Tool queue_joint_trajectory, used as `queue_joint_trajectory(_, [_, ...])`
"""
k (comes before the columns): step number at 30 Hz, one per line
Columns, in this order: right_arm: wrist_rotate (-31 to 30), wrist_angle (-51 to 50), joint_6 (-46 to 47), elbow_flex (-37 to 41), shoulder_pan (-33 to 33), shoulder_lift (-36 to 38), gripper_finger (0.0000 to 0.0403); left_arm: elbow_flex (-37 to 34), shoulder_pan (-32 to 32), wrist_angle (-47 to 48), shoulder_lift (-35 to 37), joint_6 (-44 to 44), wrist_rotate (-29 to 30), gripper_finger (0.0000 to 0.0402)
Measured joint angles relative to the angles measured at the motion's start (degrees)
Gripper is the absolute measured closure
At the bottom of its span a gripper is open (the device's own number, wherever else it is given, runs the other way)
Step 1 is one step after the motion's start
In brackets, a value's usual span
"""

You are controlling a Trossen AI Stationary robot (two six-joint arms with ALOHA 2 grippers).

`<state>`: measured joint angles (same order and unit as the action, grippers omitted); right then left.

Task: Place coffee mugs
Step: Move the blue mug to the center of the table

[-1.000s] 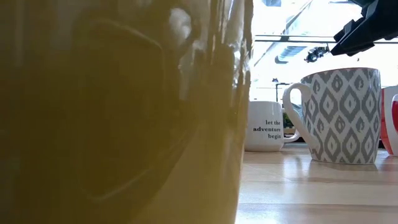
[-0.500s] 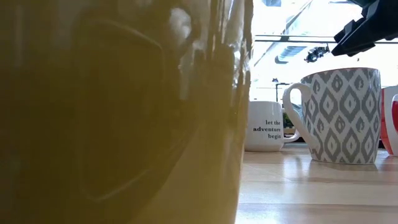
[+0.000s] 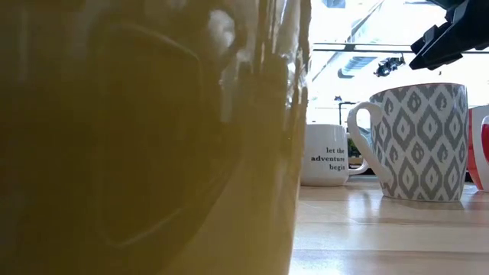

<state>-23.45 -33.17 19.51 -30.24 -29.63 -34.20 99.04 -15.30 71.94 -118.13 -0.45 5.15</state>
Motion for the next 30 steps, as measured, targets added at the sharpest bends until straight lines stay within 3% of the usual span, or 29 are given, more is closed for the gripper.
queue_joint_trajectory(11, [0.0,-0.1,0.0,0.0,0.0,0.0,0.0299,0.0,-0.4,-1.4,-0.2,-0.3,-3.4,0.0398])
queue_joint_trajectory(30, [0.1,-0.1,0.0,0.0,0.0,0.0,0.0299,0.0,2.1,-2.0,-0.5,-2.4,-3.2,0.0398])
